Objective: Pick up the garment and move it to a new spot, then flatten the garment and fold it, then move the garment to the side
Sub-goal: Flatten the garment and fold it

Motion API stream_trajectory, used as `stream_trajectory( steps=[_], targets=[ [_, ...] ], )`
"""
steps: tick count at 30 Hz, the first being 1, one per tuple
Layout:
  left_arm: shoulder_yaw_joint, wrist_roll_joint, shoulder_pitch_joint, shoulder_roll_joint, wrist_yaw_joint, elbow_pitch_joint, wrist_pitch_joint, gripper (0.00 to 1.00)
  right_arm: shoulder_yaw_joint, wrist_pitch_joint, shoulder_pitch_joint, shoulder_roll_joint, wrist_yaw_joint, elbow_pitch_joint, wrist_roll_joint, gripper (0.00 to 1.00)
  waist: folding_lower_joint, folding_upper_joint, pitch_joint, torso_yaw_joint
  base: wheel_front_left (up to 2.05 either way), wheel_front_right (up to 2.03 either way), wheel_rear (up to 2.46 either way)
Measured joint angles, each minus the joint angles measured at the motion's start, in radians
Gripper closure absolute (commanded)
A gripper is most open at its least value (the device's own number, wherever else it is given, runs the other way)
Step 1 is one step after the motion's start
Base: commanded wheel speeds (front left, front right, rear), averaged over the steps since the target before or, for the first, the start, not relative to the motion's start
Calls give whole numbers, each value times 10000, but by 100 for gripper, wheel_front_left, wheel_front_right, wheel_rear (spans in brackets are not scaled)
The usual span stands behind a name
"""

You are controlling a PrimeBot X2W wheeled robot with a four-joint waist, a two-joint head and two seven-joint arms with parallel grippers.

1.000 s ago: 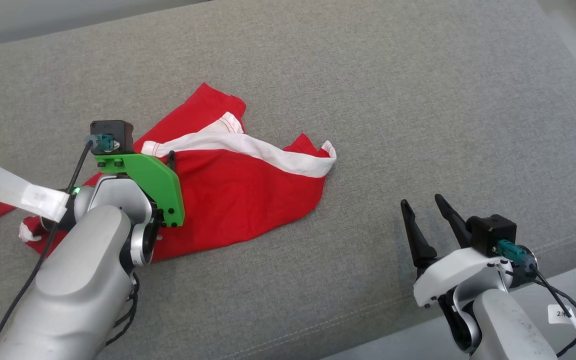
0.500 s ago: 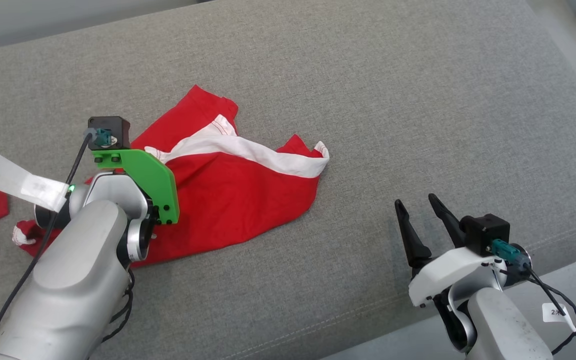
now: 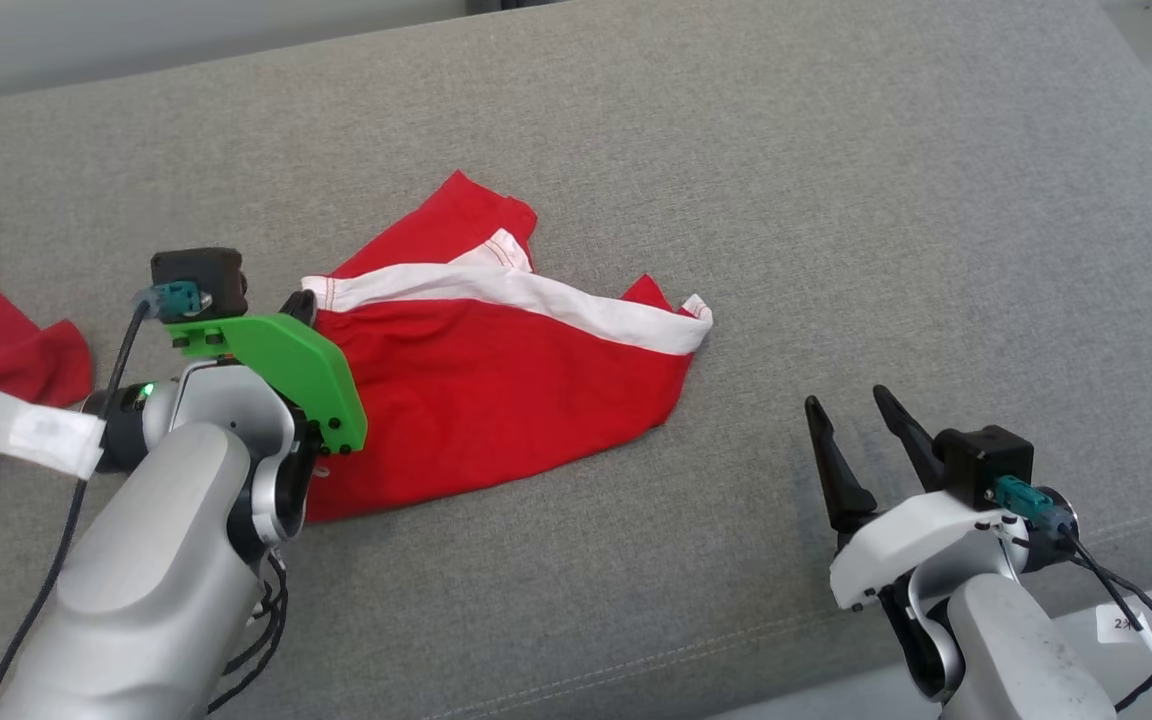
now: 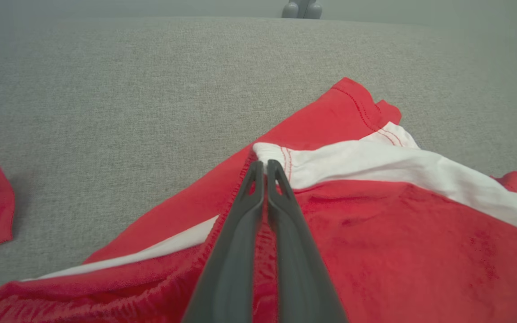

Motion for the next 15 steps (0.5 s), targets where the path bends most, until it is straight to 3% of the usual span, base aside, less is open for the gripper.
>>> stream_trajectory(
  steps=[4,10,15],
  targets=[
    [234,-117,779,301,272,-1076,-253,100,-157,82,167,-4,0,-56,-132,0,0,0,-134,302,0,0,0],
    [512,-253,2391,1012,1064,-3003,-337,100,-382,228,353,0,0,-224,-261,0,0,0,-344,752,0,0,0],
    [502,-472,3424,1202,1524,-3827,-211,100,-412,366,409,0,0,-385,-337,0,0,0,-482,1094,0,0,0]
  ],
)
